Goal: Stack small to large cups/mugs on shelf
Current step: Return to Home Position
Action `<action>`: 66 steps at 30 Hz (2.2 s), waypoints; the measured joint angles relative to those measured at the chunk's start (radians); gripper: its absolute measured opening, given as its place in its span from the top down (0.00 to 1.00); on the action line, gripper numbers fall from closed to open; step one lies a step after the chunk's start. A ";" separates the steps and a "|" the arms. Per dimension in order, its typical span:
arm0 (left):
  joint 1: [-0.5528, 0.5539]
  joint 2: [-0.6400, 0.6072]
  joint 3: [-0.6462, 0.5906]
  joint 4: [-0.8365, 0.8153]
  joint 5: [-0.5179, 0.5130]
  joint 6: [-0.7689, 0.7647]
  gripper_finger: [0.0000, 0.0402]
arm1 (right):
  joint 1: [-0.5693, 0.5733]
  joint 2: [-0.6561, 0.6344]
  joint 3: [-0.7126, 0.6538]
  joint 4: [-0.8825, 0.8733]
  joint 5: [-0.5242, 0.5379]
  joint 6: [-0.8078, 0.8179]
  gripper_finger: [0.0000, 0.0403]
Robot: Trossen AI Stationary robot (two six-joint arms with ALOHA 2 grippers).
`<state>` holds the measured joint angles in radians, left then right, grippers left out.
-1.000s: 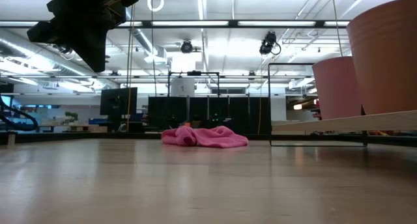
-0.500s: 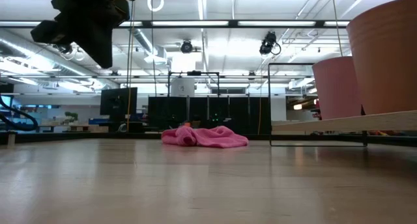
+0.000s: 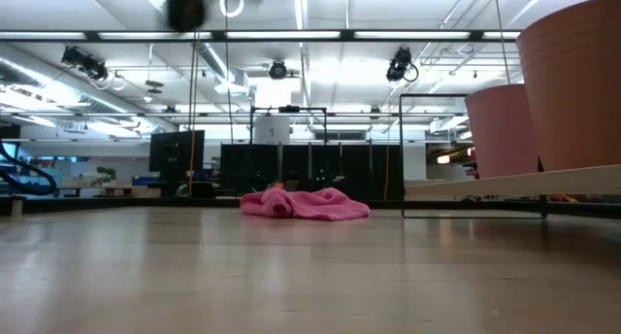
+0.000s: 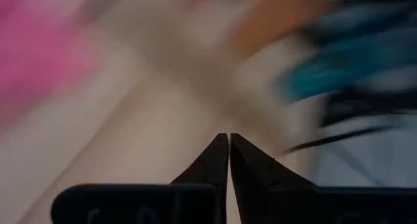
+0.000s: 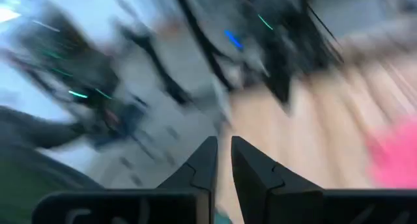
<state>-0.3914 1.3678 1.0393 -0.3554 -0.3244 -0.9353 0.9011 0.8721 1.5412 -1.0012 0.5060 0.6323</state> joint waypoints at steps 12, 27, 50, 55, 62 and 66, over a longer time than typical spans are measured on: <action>-0.067 -0.165 0.001 0.662 0.020 0.740 0.91 | 0.031 -0.128 -0.466 1.018 -0.643 -0.398 0.87; 0.048 -0.635 0.000 0.169 -0.102 0.730 0.92 | -0.048 -0.540 -0.596 0.918 -0.567 -0.438 0.87; 0.048 -0.978 0.000 -0.132 -0.259 0.639 0.92 | -0.049 -0.723 -0.567 0.821 -0.555 -0.484 0.87; 0.048 -1.023 0.000 -0.165 -0.260 0.632 0.90 | -0.049 -0.800 -0.564 0.808 -0.555 -0.505 0.87; 0.048 -1.076 0.001 -0.174 -0.262 0.633 0.91 | -0.048 -0.870 -0.584 0.790 -0.552 -0.529 0.87; 0.048 -1.099 0.000 -0.203 -0.262 0.632 0.93 | -0.048 -0.869 -0.585 0.784 -0.535 -0.541 0.87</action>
<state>-0.3431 0.2686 1.0397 -0.5583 -0.5869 -0.3035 0.8532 0.0032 0.9564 -0.2169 -0.0286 0.0911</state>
